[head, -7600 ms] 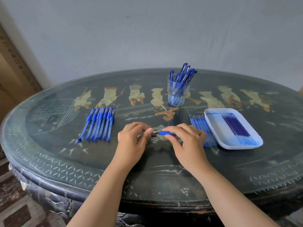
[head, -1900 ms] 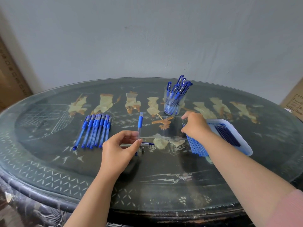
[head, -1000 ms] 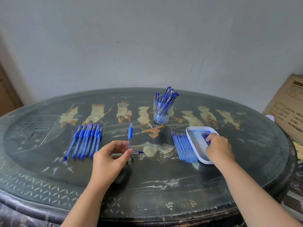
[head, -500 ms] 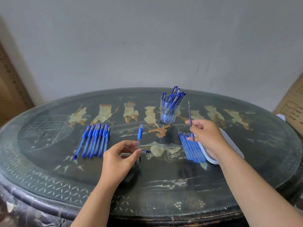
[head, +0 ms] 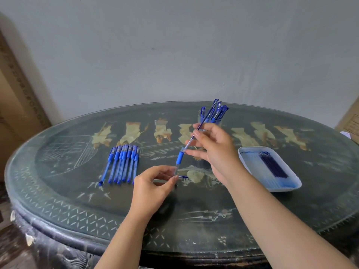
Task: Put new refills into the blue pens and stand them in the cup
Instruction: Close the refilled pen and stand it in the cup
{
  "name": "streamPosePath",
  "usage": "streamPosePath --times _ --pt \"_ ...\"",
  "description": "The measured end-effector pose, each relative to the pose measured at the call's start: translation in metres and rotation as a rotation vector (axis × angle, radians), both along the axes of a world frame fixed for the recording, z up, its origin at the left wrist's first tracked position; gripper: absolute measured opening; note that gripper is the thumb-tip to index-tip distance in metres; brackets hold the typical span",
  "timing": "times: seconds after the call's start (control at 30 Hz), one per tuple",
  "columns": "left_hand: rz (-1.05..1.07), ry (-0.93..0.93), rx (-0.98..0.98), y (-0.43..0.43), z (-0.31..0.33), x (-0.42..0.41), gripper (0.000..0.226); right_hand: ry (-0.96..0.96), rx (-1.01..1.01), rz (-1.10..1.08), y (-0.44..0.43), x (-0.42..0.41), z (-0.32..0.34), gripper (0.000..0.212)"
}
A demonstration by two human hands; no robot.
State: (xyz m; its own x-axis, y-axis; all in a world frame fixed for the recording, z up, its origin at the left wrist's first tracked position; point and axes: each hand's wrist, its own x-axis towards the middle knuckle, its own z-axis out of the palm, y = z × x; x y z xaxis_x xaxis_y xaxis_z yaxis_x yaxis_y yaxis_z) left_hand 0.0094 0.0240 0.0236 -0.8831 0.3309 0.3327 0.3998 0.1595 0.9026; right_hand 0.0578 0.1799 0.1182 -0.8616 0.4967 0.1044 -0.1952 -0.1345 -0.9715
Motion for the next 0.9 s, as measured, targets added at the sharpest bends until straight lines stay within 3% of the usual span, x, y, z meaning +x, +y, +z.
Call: streamPosePath --times 0.4,0.53,0.7,0.9 --pt "-0.014 0.007 0.001 0.0 0.001 0.001 0.023 -0.007 0.016 -0.011 0.0 -0.001 -0.001 0.014" --pt "-0.005 0.005 0.012 0.0 -0.001 0.0 0.024 -0.021 0.142 -0.008 0.0 -0.002 -0.001 0.011" --pt "0.007 -0.012 0.044 -0.001 -0.002 -0.003 0.023 -0.21 0.464 0.119 -0.003 -0.007 -0.006 0.006" --pt "0.046 -0.042 0.074 -0.003 0.001 -0.004 0.023 -0.241 0.498 0.144 -0.007 -0.005 -0.021 0.011"
